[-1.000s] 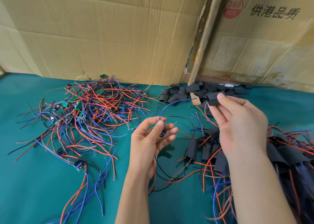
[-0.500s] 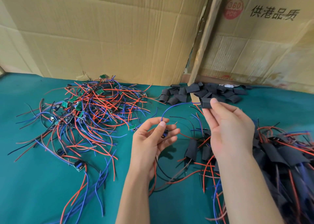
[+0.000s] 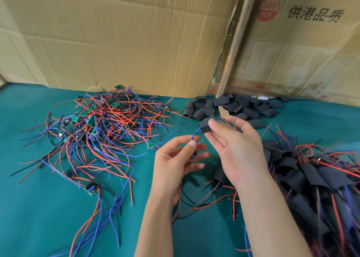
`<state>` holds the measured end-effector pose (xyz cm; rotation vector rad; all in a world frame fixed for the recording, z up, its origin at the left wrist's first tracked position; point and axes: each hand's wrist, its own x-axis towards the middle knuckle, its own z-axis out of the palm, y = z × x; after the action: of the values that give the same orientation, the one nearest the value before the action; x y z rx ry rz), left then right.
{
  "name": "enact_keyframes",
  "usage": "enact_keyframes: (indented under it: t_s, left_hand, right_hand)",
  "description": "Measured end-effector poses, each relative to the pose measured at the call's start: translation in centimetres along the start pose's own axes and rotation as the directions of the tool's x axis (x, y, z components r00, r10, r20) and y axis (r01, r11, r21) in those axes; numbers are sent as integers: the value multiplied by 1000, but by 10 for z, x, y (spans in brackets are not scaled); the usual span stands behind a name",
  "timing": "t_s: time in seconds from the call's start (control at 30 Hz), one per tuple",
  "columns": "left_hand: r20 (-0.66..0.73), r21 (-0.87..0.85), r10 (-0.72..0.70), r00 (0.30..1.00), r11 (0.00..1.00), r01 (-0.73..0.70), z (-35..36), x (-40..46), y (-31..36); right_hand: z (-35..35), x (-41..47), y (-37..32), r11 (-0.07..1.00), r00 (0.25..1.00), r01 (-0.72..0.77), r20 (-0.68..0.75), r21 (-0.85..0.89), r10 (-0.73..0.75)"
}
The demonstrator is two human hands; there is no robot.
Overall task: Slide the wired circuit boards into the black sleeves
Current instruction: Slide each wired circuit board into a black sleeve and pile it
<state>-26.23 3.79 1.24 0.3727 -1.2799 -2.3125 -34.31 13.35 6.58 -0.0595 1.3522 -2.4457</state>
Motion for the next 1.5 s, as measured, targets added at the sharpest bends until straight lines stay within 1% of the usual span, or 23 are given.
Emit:
enact_keyframes:
  t_s: [0.13,0.27,0.4,0.53,0.63,0.7,0.8,0.97,1.07,1.17,1.27,1.4,1.5]
  left_hand:
    - [-10,47,24,1000,999,-24,-1,0,-1]
    - [10,84,49,999,995,-50,-2,3,-5]
    - [62,-33,0,998,999,2,-3,4,-7]
    - [91,-49,5,996,999,0,-3,2,-6]
    - [77,-39,12,997,999,-9,-2,2,-7]
    - [45,-54,14,999,998,-11,-1,2,-7]
    - [9,-82,33,999,996,-33,-1,1,-7]
    - [-82,-38,117,990,992,-120,-4,2,-5]
    - [-107,-99,100,989,989,-110,-5,3,-2]
    - [-92,-145,50,995,987,-63,-6,3,0]
    - [-67,-181,26,997,983,-38,-6,2,3]
    - [-46,-189,9,999,982,-18,-5,1,4]
    - [-43,-174,7,999,985,-14,-5,2,4]
  right_hand:
    - [2,0,7,997,999,-43,11,-70,43]
    - [-2,3,14,956,999,-23,21,-293,30]
    - [-9,7,12,877,999,44,20,-478,-39]
    - [-15,9,5,820,994,94,93,-564,-50]
    - [-17,8,3,816,991,101,131,-570,-31]
    - [-18,7,3,825,990,120,130,-552,-57]
    - [-16,8,5,863,992,116,108,-493,-71]
    - [-13,7,8,914,992,97,115,-394,-55]
    - [-8,4,9,940,986,80,162,-332,-27]
    - [-7,4,8,948,983,96,178,-302,-43]
    - [-7,3,7,930,974,154,212,-333,-85]
    - [-8,3,4,865,955,267,235,-425,-179]
    - [-8,2,3,867,952,264,261,-423,-163]
